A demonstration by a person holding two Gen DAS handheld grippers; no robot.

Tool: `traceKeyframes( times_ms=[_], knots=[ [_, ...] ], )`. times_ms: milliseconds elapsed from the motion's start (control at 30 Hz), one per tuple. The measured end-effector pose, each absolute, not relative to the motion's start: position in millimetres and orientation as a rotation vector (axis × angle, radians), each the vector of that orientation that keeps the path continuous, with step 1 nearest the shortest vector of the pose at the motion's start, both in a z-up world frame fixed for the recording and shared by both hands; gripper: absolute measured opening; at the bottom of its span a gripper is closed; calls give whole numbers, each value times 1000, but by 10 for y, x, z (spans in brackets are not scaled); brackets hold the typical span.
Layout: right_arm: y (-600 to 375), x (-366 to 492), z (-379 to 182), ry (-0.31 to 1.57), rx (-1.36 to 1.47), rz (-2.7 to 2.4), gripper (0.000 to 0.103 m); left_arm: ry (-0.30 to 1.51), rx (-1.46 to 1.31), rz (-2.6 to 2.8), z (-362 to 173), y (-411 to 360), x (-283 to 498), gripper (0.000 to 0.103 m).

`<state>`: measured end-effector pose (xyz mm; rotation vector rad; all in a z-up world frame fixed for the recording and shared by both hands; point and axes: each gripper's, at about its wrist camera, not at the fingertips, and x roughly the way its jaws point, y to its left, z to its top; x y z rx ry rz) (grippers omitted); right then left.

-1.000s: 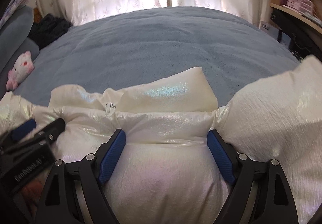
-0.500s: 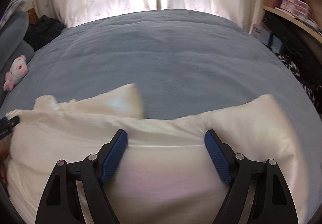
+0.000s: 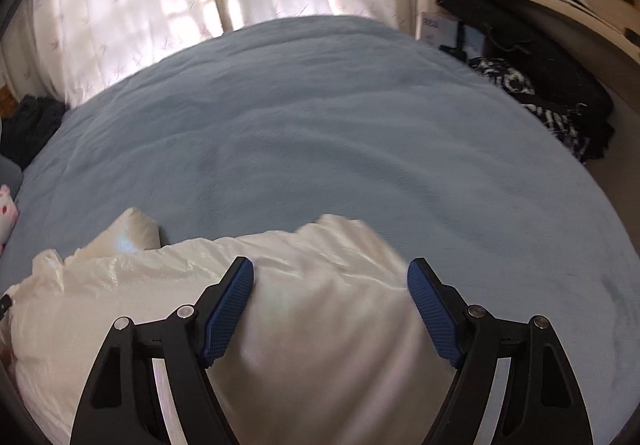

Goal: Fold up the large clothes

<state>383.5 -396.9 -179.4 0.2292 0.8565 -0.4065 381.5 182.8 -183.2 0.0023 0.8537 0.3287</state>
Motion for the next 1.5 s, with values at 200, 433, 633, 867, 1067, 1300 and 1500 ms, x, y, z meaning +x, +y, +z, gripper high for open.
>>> traceKeyframes(
  times_ms=[200,433,633,867,1067,1300,1500],
  knots=[
    [-3950,3344,-1339,756,254,-406,81,833,-115,249,-1339,2033,3330,72],
    [-3315,2925,-866,677,226,-340,81,826,-214,119,-931,2077,2457,72],
    [-2611,2539,-589,632,207,-203,72,849,-357,1,-896,2052,1579,72],
    [-1699,2053,-619,621,153,-83,64,930,-549,-85,-1397,2021,816,73],
    [-1240,1827,-901,656,141,-24,62,971,-748,-111,-2012,2049,575,73],
    [-1009,1795,-1295,733,133,18,55,906,-848,-92,-2319,2143,700,73],
    [-1202,2146,-1495,771,134,33,52,890,-852,-53,-2564,2160,1083,74]
  ],
)
